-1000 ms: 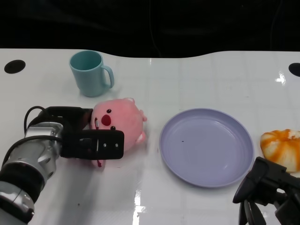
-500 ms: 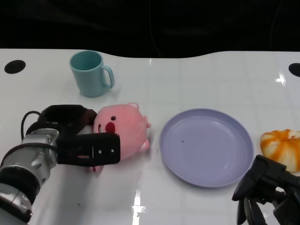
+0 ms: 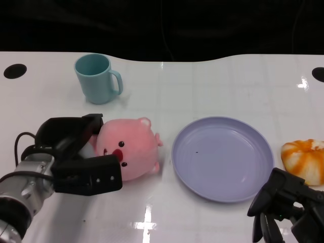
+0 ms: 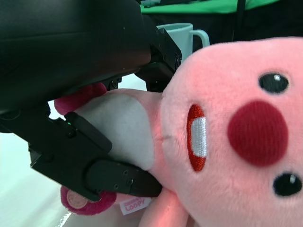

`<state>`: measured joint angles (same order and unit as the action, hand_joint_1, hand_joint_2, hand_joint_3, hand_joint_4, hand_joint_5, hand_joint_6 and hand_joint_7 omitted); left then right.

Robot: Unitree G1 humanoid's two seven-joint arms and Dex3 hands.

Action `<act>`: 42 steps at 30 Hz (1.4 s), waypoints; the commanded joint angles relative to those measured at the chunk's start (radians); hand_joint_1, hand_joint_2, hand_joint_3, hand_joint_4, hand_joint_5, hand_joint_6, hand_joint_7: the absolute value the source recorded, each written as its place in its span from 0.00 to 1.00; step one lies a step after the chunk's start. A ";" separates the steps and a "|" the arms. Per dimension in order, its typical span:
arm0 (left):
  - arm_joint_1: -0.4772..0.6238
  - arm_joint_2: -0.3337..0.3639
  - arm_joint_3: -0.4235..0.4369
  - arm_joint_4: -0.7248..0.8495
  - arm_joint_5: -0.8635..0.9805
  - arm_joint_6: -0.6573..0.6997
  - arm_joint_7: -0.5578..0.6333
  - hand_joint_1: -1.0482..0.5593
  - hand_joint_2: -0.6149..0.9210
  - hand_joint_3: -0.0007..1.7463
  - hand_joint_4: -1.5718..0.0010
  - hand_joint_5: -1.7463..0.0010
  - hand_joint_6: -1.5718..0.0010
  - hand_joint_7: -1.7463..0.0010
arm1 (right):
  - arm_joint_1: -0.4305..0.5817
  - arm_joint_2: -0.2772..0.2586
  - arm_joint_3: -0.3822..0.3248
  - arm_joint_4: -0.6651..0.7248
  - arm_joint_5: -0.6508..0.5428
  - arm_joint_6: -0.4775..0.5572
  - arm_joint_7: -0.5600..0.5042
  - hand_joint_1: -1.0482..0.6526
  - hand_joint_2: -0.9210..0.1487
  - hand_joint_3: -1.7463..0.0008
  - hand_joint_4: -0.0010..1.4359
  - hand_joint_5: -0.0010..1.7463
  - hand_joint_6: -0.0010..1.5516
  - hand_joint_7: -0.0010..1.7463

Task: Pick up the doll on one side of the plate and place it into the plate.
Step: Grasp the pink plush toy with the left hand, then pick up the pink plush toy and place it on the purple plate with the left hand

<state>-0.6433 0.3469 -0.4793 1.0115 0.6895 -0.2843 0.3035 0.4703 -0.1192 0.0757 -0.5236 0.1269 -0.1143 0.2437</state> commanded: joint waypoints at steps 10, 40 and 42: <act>0.192 0.046 0.190 -0.448 -0.160 0.087 -0.119 0.55 0.69 0.72 0.40 0.00 0.53 0.00 | 0.004 -0.021 -0.034 0.007 0.030 -0.010 0.018 0.54 0.52 0.13 0.50 1.00 0.39 0.87; 0.130 -0.194 0.103 -0.719 -0.094 0.336 -0.296 0.52 0.67 0.76 0.38 0.00 0.50 0.00 | 0.040 -0.018 -0.008 0.014 -0.007 -0.081 0.024 0.50 0.49 0.16 0.51 1.00 0.40 0.89; 0.110 -0.216 0.086 -0.704 -0.084 0.356 -0.301 0.52 0.67 0.75 0.38 0.00 0.50 0.00 | 0.046 -0.017 -0.007 0.005 -0.004 -0.067 0.020 0.51 0.49 0.16 0.51 1.00 0.40 0.89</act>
<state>-0.5020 0.1367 -0.3871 0.2955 0.5938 0.0536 0.0125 0.5076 -0.1295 0.0750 -0.5142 0.1160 -0.1833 0.2685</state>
